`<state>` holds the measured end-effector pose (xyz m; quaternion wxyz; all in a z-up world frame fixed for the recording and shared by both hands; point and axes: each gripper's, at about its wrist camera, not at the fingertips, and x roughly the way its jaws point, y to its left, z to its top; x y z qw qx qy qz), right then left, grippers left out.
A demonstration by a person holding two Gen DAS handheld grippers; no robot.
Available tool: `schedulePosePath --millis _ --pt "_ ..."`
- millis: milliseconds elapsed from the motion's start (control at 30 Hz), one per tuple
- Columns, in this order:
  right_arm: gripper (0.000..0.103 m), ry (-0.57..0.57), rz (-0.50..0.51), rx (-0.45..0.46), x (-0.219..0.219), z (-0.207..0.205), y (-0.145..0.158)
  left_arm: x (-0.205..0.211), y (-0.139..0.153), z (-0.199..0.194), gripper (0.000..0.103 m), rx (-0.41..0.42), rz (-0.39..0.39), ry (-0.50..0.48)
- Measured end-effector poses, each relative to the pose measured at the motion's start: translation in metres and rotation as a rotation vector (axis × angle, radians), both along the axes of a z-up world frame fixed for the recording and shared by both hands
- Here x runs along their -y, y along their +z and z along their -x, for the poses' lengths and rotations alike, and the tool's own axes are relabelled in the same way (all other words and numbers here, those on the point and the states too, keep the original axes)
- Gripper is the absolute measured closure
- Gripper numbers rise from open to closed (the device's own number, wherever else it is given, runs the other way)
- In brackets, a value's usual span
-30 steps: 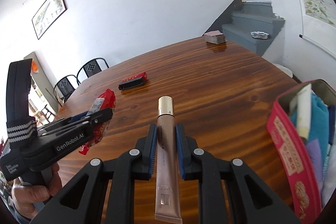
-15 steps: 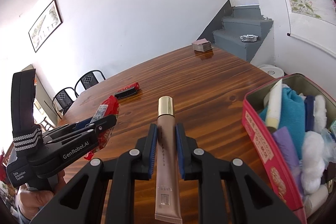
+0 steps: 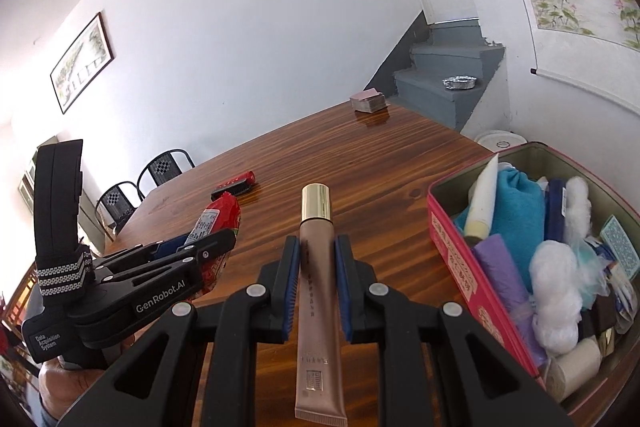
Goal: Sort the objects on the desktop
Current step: 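Carry the red snack pack and beige tube over the tin box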
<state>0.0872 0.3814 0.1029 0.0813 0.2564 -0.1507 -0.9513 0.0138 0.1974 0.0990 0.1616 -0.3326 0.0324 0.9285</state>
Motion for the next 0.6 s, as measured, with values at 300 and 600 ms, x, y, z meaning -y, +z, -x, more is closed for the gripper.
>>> schedulePosePath --millis 300,600 --pt "0.083 -0.025 0.001 -0.049 -0.013 -0.019 0.009 -0.017 0.005 -0.010 0.071 -0.014 0.020 -0.026" --pt "0.083 -0.078 0.004 -0.085 -0.041 -0.043 0.017 -0.050 0.012 -0.025 0.071 -0.034 0.044 -0.079"
